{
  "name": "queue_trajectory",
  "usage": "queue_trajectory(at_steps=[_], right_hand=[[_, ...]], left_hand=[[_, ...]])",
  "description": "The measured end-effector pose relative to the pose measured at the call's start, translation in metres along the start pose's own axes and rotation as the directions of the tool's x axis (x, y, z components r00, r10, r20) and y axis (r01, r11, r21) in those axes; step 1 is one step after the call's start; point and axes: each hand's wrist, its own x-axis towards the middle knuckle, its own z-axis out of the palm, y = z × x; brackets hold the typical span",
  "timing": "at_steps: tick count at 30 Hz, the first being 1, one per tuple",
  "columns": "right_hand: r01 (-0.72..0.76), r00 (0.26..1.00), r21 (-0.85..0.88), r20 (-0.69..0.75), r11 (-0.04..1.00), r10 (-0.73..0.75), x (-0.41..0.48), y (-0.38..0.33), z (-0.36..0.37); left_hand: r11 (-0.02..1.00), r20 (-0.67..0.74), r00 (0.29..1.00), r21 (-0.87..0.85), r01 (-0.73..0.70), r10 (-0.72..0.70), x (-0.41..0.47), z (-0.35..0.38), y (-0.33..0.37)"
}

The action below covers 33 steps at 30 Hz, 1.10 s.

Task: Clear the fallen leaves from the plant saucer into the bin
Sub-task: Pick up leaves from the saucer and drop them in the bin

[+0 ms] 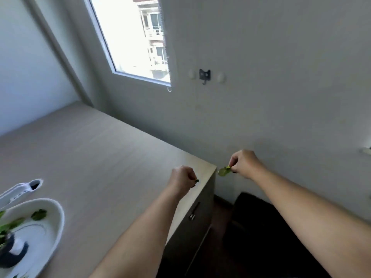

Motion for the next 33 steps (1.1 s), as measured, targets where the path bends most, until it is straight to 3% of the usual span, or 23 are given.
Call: queue_trajectory(at_steps=[3,8,19,25,29,33], right_hand=[[-0.135,0.989,0.033,-0.059,0.990,0.137,-0.003,0.089,-0.045],[-0.321,0.940,0.112,-0.083,0.941,0.330,-0.005,0.195,-0.060],[-0.625,0.770,0.235,0.026,0.745,0.638,0.022,0.339,0.061],[-0.681,0.714,0.277,0.041,0.678,0.699,0.059,0.375,0.109],[-0.687,0.718,0.251,0.088,0.682,0.691,0.068,0.378,0.115],[-0.678,0.729,0.234,0.091,0.697,0.679,0.066,0.371,0.099]], left_hand=[[0.991,0.099,0.987,0.030,-0.131,0.128,0.032,0.070,0.074],[0.974,0.275,0.941,0.053,-0.219,0.196,0.060,0.164,0.133],[0.961,0.585,0.810,0.242,-0.135,-0.033,0.103,0.321,0.045],[0.964,0.610,0.791,0.234,-0.125,-0.046,0.144,0.373,0.022],[0.942,0.713,0.699,0.271,-0.200,-0.057,0.162,0.385,0.026],[0.919,0.701,0.711,0.311,-0.244,-0.049,0.167,0.368,0.040]])
